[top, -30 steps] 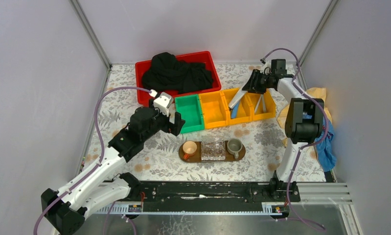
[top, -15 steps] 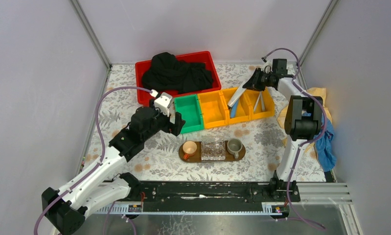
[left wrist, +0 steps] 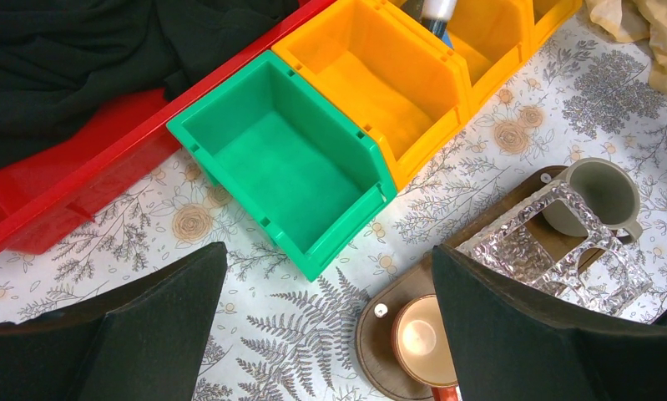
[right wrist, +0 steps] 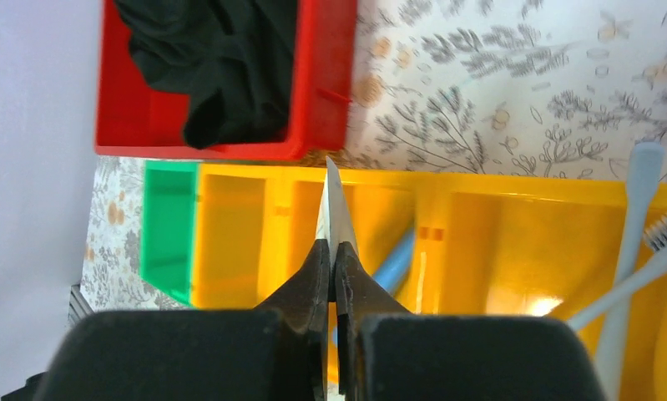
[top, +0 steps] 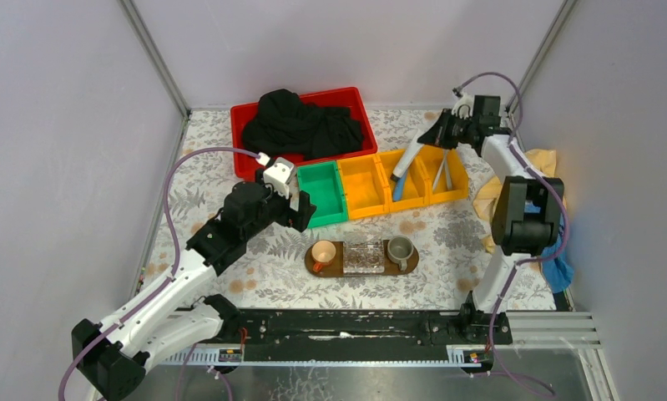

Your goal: Prepare toiletry sets of a toothbrush and toothpaste on the tray

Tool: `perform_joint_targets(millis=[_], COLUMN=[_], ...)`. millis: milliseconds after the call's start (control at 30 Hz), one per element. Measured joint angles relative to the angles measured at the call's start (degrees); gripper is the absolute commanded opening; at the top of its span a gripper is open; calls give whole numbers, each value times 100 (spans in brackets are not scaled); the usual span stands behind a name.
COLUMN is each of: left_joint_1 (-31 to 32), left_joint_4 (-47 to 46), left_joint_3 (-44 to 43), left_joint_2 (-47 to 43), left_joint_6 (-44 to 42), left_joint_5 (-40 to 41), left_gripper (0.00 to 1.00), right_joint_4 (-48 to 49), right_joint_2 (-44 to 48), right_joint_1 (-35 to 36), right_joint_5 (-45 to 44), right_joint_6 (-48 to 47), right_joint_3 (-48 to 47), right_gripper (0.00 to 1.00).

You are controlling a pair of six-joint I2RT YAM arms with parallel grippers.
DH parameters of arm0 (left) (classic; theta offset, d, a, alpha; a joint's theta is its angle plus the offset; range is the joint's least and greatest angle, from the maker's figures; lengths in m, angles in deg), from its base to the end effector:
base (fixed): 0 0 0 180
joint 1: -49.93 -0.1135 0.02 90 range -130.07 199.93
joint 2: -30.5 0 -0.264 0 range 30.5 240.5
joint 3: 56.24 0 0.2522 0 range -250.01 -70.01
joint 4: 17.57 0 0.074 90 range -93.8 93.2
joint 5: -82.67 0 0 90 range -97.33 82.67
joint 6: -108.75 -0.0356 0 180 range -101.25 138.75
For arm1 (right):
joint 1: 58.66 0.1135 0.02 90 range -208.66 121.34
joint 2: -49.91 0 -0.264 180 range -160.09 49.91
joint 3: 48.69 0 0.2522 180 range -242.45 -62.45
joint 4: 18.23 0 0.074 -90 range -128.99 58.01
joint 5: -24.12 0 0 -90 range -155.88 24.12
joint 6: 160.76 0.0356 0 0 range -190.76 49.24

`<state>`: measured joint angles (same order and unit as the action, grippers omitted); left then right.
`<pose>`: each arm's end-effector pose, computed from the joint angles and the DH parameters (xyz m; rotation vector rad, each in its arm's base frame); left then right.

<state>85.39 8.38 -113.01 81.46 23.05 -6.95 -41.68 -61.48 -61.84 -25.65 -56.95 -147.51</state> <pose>0.1692 -0.1202 0.3063 0.5192 1.8790 -0.4569 0.4449 -0.0017 0.2449 -0.0780 2.1559 0.8734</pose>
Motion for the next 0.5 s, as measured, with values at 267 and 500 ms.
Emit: perform_joint_targets(millis=[267, 500], left_joint_1=[0, 0], left_joint_4=[0, 0], left_joint_3=[0, 0], left_joint_2=[-7, -31], left_joint_6=[0, -2], left_joint_5=[4, 9], left_gripper=[100, 100], right_joint_4=[-35, -210], right_joint_2=[1967, 3287], right_joint_1=[-22, -22], right_joint_5=[308, 1005], right_joint_6=[-291, -492], right_joint_3=[81, 136], right_gripper=[0, 0])
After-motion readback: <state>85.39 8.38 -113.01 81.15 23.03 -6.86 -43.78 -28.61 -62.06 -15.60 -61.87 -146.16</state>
